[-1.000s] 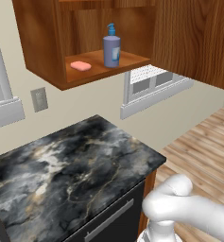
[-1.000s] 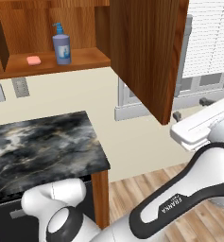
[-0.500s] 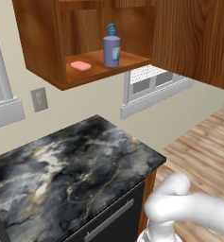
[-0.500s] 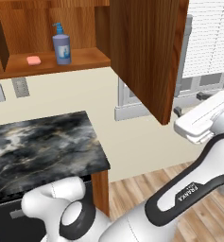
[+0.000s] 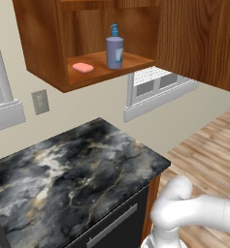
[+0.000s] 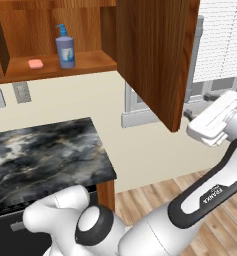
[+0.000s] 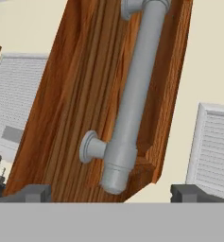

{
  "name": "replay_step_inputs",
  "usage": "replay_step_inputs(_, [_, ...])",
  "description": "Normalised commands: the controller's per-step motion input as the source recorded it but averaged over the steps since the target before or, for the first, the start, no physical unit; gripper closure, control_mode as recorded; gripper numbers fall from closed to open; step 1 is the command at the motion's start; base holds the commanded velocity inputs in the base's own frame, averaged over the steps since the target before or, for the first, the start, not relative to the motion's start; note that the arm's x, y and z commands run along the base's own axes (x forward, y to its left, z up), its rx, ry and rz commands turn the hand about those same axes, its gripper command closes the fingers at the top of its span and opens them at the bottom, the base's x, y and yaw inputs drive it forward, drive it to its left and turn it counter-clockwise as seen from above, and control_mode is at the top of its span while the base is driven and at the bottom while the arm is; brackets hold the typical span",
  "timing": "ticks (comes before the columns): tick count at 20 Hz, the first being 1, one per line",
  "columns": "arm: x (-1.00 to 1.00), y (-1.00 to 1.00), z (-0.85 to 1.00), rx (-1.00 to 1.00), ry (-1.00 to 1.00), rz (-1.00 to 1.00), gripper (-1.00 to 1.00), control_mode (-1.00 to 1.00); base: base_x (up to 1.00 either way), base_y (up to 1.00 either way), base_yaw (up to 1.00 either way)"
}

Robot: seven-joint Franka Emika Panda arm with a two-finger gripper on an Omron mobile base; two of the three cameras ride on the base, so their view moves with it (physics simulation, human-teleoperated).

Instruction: Pick up the bar soap and soap dispenser from the sink, and place them back in the cabinet, and close the cabinet door.

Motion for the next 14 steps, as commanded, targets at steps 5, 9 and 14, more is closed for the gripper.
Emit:
replay_step_inputs(5, [0.18,0.00,0.00,0.00,0.00,0.13,-1.00,-1.00,0.00,0.00,0.00])
replay_step_inputs(9, [0.17,0.00,0.00,0.01,0.00,0.13,-1.00,-1.00,0.00,0.00,0.00])
replay_step_inputs(14, [0.15,0.00,-0.04,0.00,0.00,0.13,-1.00,-1.00,0.00,0.00,0.00])
